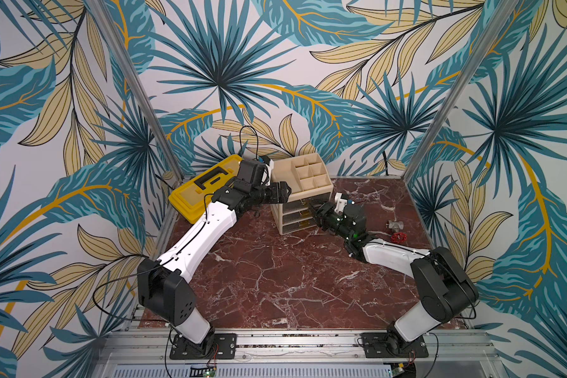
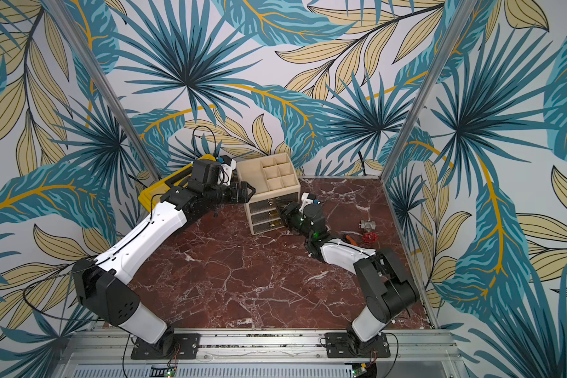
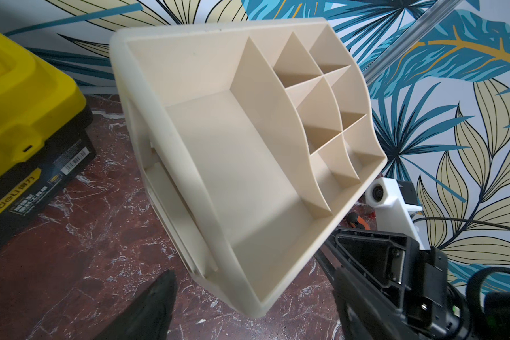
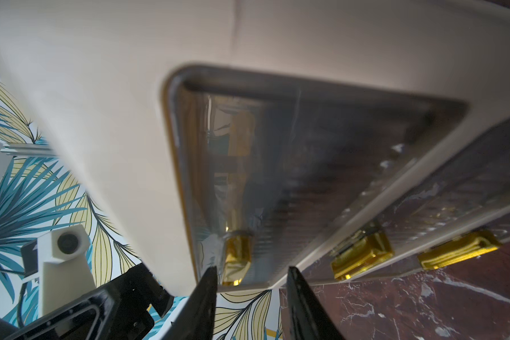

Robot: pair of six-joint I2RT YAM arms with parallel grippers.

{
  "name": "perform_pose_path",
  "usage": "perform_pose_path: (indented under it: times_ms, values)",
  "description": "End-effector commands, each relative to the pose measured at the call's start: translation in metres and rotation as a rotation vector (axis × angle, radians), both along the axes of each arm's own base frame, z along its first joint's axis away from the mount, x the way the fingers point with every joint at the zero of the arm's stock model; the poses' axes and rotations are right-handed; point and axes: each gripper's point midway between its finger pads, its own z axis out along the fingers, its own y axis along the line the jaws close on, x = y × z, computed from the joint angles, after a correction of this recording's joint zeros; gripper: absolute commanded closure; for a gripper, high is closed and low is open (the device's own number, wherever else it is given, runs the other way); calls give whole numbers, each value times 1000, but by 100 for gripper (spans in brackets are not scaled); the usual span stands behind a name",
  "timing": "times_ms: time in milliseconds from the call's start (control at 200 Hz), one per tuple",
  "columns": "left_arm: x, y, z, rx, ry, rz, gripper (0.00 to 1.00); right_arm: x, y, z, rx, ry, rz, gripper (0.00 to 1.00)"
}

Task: Take the mice out of the drawer
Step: Open the drawer in the storage box.

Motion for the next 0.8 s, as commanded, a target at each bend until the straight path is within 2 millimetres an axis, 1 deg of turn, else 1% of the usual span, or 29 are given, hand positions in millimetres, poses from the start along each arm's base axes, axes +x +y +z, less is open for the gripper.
perform_pose_path:
  times_ms: [0, 150, 310, 556, 796]
  values:
    - [1, -7, 19, -48, -37, -9, 15, 5, 5, 14, 55, -41, -5, 61]
    - [-1, -8, 12, -49, -24, -10, 15, 6, 5, 16, 61, -46, -8, 62]
    - [-2, -10, 10, -45, -21, -15, 15, 8, 7, 18, 75, -47, -8, 62]
    - [-3, -14, 8, -50, -17, -24, 16, 13, 7, 21, 98, -45, -23, 70]
    - [-5, -18, 8, -60, -11, -33, 17, 14, 3, 18, 95, -25, -51, 77]
